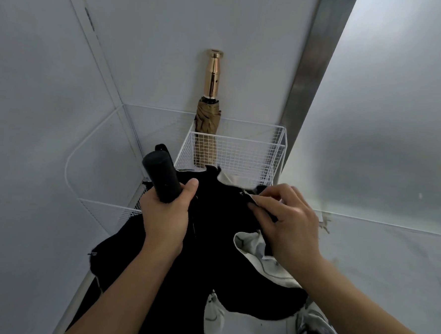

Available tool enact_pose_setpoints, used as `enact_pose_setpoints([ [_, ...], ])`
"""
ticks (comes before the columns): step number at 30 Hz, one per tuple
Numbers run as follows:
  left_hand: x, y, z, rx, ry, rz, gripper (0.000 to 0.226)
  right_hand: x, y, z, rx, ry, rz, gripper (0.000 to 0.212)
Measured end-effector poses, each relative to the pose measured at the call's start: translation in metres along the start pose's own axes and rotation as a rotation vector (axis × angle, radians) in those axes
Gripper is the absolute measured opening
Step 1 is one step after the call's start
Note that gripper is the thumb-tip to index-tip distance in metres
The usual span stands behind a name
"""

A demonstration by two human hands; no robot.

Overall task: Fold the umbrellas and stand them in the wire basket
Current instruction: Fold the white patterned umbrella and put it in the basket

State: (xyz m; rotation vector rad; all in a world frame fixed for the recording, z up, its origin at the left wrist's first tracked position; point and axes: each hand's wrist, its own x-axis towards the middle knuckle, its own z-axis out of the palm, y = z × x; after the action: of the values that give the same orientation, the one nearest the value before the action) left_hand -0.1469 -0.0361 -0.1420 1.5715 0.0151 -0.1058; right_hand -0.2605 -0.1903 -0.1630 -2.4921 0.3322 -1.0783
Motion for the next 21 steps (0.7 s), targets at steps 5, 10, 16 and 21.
enact_pose_setpoints([
  [5,0.004,0.004,-0.002,-0.121,0.052,-0.07,0.022,0.001,-0.004,0.003,0.143,0.055,0.063,0.012],
  [10,-0.003,0.003,-0.001,-0.062,-0.047,-0.048,0.02,-0.003,-0.012,0.017,0.493,-0.259,0.291,0.038],
  [16,-0.008,0.004,0.001,-0.03,-0.155,0.001,0.018,0.002,-0.021,0.02,0.833,-0.421,0.626,0.029],
  [21,-0.003,0.006,-0.004,-0.115,-0.133,-0.05,0.018,-0.001,-0.009,0.025,0.678,-0.164,0.902,0.031],
])
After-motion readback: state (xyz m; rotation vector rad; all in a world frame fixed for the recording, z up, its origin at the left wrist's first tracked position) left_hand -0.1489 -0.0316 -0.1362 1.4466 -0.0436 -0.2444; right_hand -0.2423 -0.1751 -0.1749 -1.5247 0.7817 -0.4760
